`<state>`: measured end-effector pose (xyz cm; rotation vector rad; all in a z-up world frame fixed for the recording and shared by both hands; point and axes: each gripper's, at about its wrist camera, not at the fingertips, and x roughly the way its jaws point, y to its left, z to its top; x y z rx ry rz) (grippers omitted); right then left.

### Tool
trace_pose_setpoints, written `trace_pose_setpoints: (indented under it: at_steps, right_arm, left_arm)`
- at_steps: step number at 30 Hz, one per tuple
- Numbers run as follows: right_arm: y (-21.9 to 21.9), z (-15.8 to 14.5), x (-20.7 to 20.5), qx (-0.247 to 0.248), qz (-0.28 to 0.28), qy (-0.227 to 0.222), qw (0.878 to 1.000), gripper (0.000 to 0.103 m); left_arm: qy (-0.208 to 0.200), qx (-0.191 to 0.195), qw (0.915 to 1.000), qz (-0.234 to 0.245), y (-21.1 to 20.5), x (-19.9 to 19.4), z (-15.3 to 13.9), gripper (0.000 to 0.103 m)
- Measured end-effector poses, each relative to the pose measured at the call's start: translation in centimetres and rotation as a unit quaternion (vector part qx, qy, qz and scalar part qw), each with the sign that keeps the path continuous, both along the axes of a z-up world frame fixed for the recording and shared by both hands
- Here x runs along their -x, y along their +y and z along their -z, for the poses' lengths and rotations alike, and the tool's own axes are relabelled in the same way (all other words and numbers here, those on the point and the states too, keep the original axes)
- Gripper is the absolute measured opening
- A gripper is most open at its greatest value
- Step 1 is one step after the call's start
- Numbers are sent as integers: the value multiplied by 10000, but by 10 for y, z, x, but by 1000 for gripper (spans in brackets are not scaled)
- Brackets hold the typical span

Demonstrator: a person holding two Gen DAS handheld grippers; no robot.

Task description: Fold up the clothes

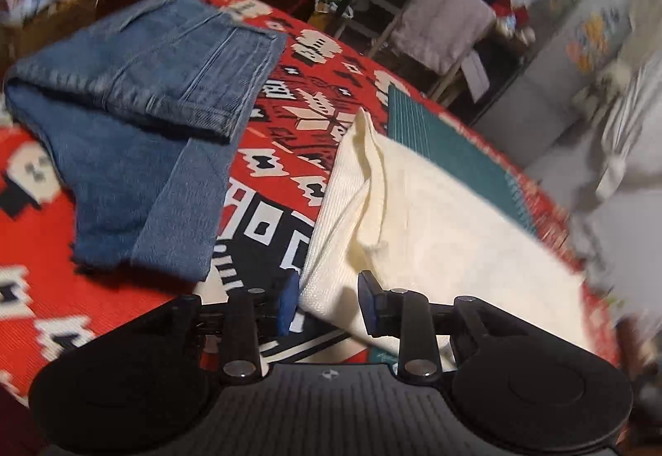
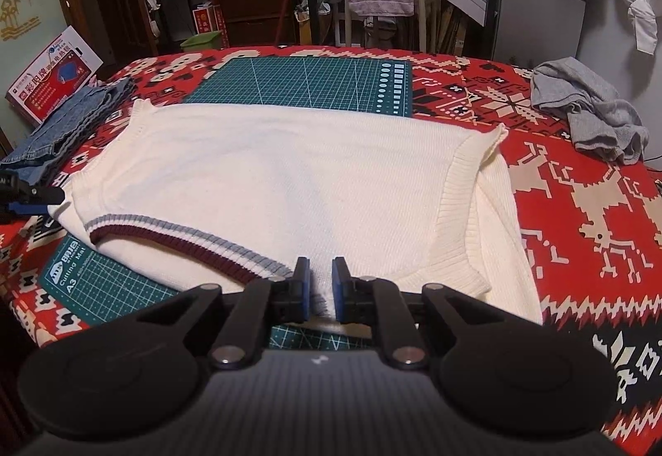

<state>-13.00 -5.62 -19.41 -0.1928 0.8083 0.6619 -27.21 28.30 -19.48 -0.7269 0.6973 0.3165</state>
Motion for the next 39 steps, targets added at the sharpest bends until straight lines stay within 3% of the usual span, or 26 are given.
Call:
trace_pose_setpoints:
  at_steps: [7, 10, 18, 25, 30, 35, 39]
  right_arm:
    - [1, 0, 0, -1, -2, 6, 10000, 14]
    - [3, 0, 1, -6, -21, -2, 10000, 18]
    - [1, 0, 1, -55, -7, 32, 10000, 19]
    - [1, -1, 1, -64, -6, 37, 10000, 19]
    - [1, 0, 1, -81, 1, 45, 10000, 19]
    - [2, 0, 1, -89, 3, 51, 9999, 20]
    - [2, 0, 1, -94, 5, 59, 9999, 21]
  left_arm:
    - [-105, 1202, 9924, -234, 6, 21, 7, 29]
    - [-228, 1511, 9877, -318, 3, 22, 15, 28]
    - [-651, 1525, 9823, -869, -2, 22, 19, 26]
    - [-982, 729, 9884, -897, -15, 30, 13, 22]
    - [-1017, 122, 9926, -653, -23, 24, 5, 22]
    - [-974, 432, 9906, -855, -16, 22, 12, 22]
    - [-982, 1029, 9804, -1363, -5, 32, 23, 21]
